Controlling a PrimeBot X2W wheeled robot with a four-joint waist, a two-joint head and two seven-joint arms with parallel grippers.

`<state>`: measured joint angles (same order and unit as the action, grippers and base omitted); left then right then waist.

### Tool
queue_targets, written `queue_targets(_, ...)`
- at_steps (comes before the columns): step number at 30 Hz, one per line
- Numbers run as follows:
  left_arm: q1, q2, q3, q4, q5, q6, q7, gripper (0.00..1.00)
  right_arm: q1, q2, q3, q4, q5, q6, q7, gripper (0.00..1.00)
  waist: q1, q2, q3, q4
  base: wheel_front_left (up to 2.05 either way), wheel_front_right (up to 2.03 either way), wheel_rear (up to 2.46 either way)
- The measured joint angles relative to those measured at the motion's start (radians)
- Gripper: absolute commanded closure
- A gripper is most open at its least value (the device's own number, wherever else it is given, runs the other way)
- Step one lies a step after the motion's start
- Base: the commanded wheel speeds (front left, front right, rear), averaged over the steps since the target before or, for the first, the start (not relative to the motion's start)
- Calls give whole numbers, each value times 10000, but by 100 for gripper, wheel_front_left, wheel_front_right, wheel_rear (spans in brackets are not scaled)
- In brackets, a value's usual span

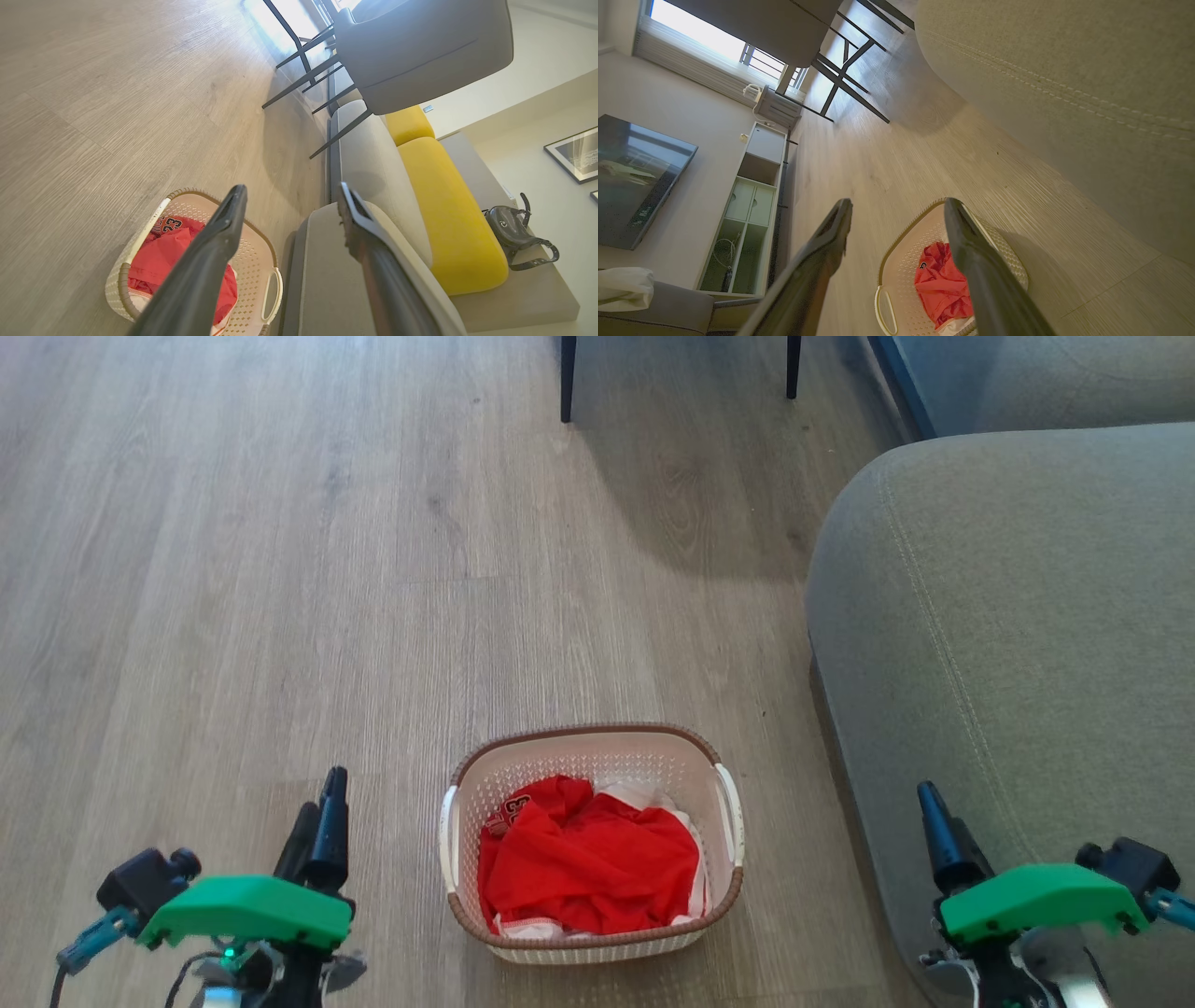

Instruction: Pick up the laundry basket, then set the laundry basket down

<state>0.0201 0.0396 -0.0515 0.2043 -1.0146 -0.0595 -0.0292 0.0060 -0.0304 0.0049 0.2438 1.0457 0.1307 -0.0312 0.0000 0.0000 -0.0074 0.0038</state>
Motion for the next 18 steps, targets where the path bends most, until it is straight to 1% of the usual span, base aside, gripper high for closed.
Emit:
queue_targets(8,24,92,-188,-176,1452,359,-253,0,0,-4,265,-13,-1129,0,-207,0,0,0,-8,-10,0,0,0)
queue_targets(18,128,322,-554,-232,2830,769,-546,0,0,-8,431,-150,-2242,0,-510,0,0,0,2,-11,0,0,0)
